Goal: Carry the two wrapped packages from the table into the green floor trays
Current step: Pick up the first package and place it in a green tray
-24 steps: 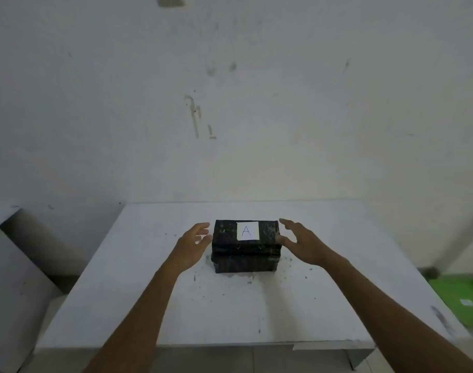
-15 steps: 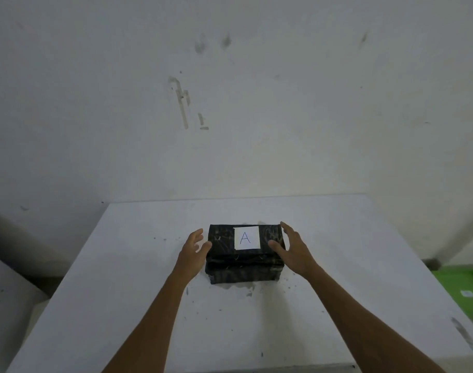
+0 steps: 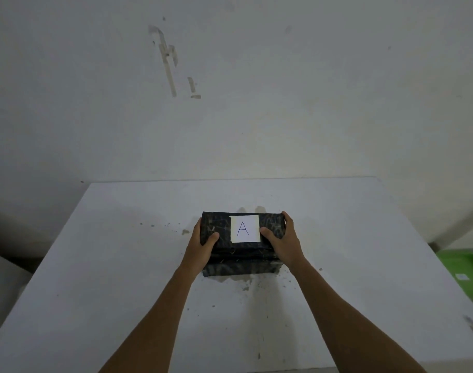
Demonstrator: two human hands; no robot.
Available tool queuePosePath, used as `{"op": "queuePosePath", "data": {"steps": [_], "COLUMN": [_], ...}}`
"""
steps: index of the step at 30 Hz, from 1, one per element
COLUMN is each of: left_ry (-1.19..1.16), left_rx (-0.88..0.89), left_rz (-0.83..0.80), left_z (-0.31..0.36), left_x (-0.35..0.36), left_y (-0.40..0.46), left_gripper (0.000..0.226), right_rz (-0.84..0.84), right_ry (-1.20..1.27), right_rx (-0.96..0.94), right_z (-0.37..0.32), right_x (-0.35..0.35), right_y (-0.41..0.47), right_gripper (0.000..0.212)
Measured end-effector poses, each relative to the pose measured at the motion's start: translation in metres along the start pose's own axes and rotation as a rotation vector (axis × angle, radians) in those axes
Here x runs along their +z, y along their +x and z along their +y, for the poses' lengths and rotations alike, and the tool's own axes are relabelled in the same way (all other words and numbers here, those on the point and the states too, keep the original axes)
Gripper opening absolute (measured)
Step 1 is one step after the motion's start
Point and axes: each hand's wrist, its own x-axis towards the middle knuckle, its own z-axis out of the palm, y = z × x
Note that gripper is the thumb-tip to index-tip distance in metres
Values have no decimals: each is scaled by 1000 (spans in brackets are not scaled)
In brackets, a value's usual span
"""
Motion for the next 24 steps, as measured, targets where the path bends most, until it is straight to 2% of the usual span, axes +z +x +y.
{"op": "queuePosePath", "data": {"steps": [7, 13, 17, 20, 24], "left_ry": [33, 53, 92, 84, 69], "left_rx": [110, 181, 223, 239, 229], "left_rz": [-6, -136, -218, -298, -389], "left_z": [26, 50, 57, 58, 57], "left_x": [4, 10, 26, 44, 72], "left_y": [-16, -53, -88, -119, -158], "left_gripper": [72, 77, 66, 63, 62], "right_rz": [36, 87, 150, 194, 233], "right_ry": [147, 178, 257, 320, 378], "right_rx": [-6, -74, -103, -94, -56], "right_z": [-8, -20, -12, -2, 13], "right_x": [-17, -63, -95, -122, -158], "right_y": [-19, -69, -123, -169, -224], "right_gripper": [91, 82, 66, 52, 48]}}
